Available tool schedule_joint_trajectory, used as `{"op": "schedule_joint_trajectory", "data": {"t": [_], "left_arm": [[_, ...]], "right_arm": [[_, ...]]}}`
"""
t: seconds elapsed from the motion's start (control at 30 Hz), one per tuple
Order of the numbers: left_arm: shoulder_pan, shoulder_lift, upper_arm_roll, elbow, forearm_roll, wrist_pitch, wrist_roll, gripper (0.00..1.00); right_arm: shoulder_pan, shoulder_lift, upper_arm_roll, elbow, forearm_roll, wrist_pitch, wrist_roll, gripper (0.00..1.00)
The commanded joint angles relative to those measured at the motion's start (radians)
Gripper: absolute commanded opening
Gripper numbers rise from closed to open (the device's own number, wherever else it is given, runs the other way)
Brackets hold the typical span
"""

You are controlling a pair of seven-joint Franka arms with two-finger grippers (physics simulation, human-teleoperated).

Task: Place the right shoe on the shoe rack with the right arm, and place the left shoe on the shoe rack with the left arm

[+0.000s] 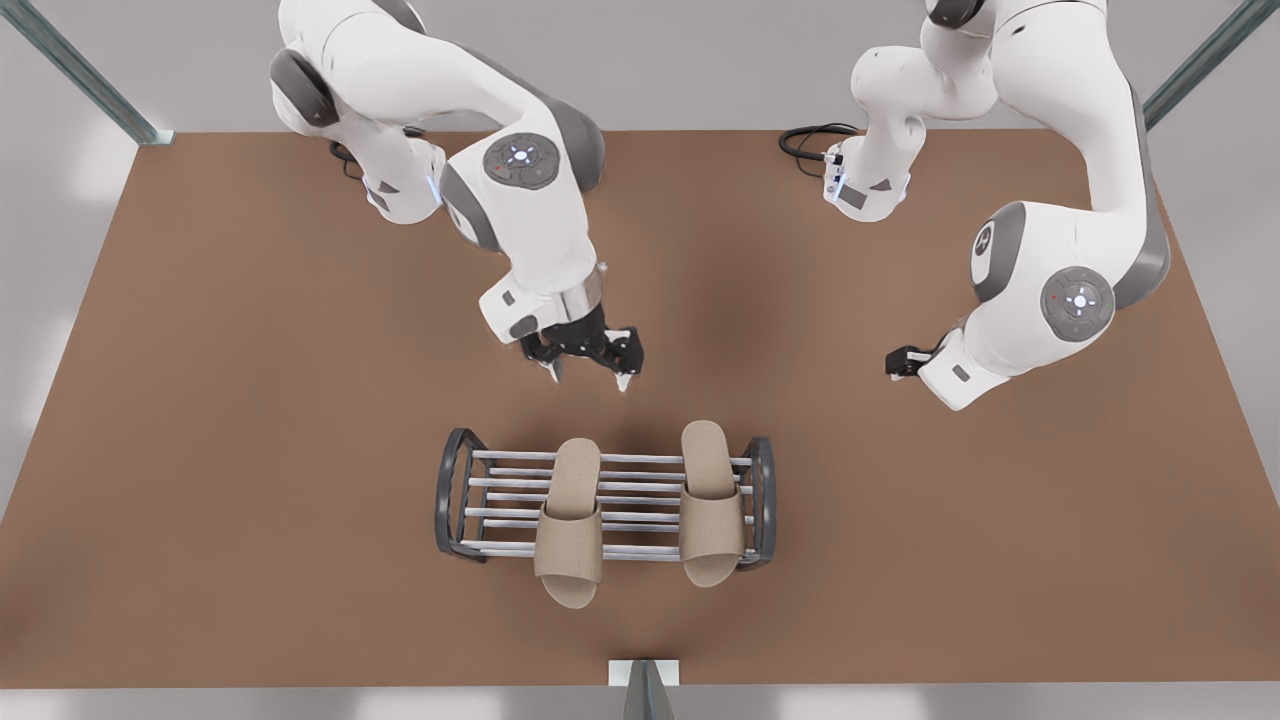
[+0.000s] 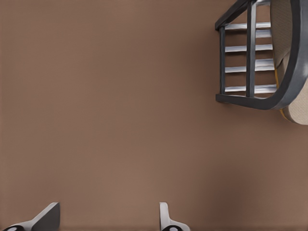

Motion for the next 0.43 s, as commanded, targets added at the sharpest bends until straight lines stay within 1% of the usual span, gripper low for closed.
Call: {"op": "schedule_joint_trajectory", "data": {"t": [0.0,0.03,0.07,0.1,0.2,0.23,0.27,0.33,0.37,0.4], "left_arm": [[0.001,-0.003,-0.001,0.002,0.001,-0.002,0.014,1.0],[0.001,-0.001,-0.001,0.0,0.0,-0.002,0.012,1.0],[-0.001,-0.001,0.001,0.0,0.0,-0.003,0.014,1.0],[-0.001,-0.001,0.001,-0.002,0.0,-0.003,0.014,1.0],[0.001,0.0,0.001,-0.002,0.001,-0.002,0.014,1.0],[0.001,0.0,0.001,-0.003,0.001,-0.002,0.012,1.0],[-0.001,0.002,0.001,-0.003,0.001,0.0,0.012,1.0],[0.001,0.002,0.001,-0.005,0.0,0.0,0.012,1.0],[-0.001,0.003,0.001,-0.006,0.0,0.0,0.012,1.0],[-0.001,0.002,0.001,-0.006,0.0,0.0,0.012,1.0]], "right_arm": [[-0.014,-0.05,0.005,0.003,0.013,-0.242,0.077,1.0],[-0.065,-0.09,0.002,0.005,0.008,-0.296,-0.053,1.0],[-0.12,-0.144,0.002,0.014,0.011,-0.309,-0.119,1.0],[-0.201,-0.17,0.001,0.026,0.008,-0.358,-0.269,1.0],[-0.445,-0.183,0.004,0.035,0.011,-0.376,-0.582,1.0],[-0.49,-0.196,0.008,0.014,0.016,-0.364,-0.604,1.0],[-0.542,-0.199,0.01,-0.026,0.03,-0.353,-0.723,1.0],[-0.58,-0.228,0.01,-0.084,0.045,-0.338,-0.765,1.0],[-0.59,-0.273,0.01,-0.164,0.057,-0.319,-0.766,1.0],[-0.58,-0.347,0.004,-0.31,0.062,-0.243,-0.768,1.0]]}}
